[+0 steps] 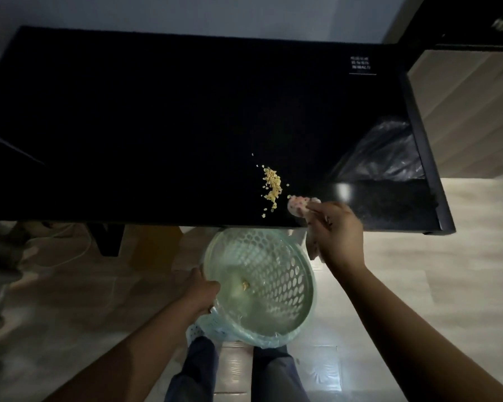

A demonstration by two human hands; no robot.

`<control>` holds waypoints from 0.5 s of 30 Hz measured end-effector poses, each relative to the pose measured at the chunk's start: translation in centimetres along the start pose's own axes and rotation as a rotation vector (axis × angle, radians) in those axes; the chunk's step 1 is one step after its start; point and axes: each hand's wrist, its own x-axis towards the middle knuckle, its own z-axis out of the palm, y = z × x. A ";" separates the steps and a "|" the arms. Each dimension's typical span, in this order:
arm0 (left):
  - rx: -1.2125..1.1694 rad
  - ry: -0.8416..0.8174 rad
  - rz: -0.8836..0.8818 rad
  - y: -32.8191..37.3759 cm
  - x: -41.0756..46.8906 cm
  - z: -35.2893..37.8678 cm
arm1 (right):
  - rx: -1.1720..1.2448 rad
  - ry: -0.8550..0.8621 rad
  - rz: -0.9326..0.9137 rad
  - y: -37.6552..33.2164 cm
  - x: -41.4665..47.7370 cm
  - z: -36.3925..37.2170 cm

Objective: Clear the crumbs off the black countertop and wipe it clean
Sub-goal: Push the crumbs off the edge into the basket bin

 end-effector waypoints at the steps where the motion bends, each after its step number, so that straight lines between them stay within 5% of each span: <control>1: -0.025 0.012 -0.012 0.0 0.1 0.3 | 0.002 -0.007 -0.016 0.0 1.1 0.1; 15: -0.276 0.061 -0.078 -0.2 2.9 1.8 | -0.141 -0.042 -0.048 2.8 11.5 5.8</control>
